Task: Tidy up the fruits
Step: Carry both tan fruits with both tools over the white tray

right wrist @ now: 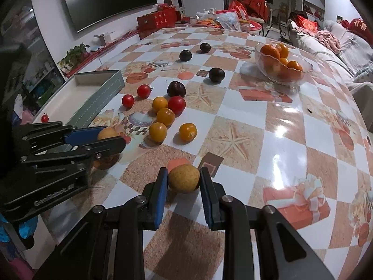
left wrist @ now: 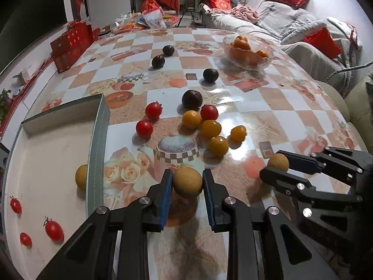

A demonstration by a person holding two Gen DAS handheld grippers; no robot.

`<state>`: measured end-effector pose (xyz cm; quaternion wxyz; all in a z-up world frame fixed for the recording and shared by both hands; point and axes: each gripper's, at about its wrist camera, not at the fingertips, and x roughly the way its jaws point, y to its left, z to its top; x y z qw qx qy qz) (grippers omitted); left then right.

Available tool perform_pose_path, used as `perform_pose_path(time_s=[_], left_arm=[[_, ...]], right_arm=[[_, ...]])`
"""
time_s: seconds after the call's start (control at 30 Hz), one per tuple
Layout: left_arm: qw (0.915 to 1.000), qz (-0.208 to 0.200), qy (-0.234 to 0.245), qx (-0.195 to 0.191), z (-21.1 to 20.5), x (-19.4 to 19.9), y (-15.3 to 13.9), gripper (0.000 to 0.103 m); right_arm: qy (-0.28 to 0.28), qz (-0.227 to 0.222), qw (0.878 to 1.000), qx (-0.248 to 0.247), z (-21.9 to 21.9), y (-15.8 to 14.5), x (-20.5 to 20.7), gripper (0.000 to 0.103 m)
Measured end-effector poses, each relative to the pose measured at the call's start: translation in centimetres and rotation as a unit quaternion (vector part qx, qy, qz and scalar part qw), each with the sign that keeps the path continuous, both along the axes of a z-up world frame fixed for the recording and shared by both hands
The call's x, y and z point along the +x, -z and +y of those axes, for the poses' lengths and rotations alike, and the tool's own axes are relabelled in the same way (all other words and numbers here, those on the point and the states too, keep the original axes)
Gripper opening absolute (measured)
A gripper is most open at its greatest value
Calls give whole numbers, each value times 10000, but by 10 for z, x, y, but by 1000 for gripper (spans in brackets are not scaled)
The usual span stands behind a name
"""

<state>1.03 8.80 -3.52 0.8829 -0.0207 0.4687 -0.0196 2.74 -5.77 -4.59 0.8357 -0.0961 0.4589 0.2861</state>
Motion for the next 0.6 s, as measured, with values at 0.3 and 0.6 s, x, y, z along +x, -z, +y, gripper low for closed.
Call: perform_pose_path(time_s=[0.3, 0.6], left_arm=[[9995, -292, 96, -108, 4, -22, -30, 28], [9986, -519, 100, -68, 17, -42, -52, 28]], right_arm=[[41, 10, 9999, 122, 0, -15, -3, 29], [-107, -84, 9998, 118, 19, -34, -16, 29]])
